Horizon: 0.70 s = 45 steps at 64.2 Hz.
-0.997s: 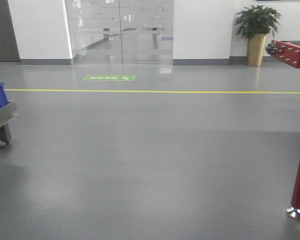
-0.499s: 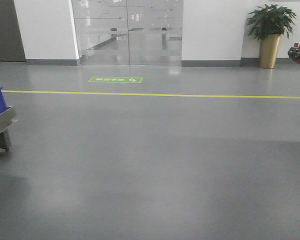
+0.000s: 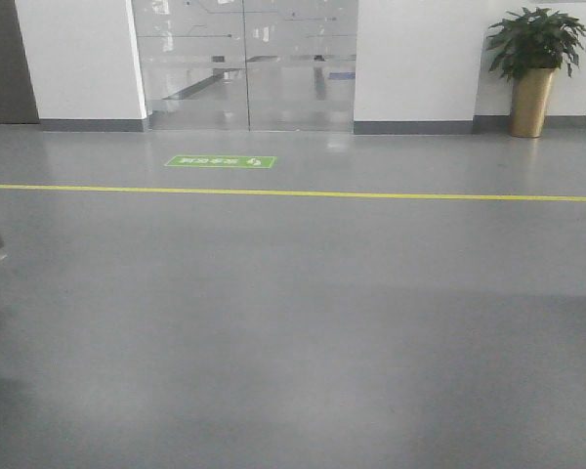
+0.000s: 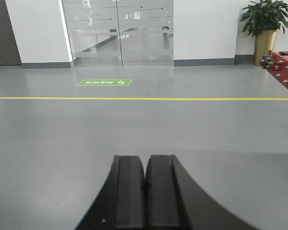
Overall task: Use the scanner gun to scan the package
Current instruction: 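Drive the base forward across the floor toward the red-framed table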
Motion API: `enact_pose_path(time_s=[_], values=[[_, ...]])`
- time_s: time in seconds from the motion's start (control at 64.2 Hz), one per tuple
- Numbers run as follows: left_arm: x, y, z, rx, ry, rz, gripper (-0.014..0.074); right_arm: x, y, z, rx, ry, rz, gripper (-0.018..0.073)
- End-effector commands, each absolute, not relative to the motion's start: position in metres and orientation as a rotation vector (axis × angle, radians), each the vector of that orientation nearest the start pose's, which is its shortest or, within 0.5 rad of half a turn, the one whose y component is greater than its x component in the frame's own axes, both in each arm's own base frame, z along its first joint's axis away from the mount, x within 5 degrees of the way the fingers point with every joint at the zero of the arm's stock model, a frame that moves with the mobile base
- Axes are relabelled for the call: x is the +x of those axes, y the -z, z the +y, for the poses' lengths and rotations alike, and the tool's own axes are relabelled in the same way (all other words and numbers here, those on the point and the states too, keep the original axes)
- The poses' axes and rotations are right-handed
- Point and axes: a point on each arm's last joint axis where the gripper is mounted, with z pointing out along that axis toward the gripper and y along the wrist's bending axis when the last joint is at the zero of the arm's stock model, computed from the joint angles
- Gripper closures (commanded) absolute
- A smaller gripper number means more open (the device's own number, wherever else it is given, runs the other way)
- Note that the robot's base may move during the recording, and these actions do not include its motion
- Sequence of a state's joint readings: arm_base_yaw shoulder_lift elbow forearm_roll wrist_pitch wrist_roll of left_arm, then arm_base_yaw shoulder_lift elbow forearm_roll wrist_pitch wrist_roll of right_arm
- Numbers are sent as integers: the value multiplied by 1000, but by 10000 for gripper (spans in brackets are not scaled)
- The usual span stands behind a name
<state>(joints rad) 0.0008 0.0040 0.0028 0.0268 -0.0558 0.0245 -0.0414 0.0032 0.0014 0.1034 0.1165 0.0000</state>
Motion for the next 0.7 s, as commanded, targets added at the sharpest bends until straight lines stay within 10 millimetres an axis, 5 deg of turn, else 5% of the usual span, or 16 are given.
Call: enact_pose_path(time_s=[0.0, 0.686], values=[[55, -220, 0, 36, -29, 1412, 708, 56, -205, -1, 104, -57, 1576, 712], [55, -220, 0, 36, -29, 1412, 708, 56, -205, -1, 104, -57, 1576, 712]])
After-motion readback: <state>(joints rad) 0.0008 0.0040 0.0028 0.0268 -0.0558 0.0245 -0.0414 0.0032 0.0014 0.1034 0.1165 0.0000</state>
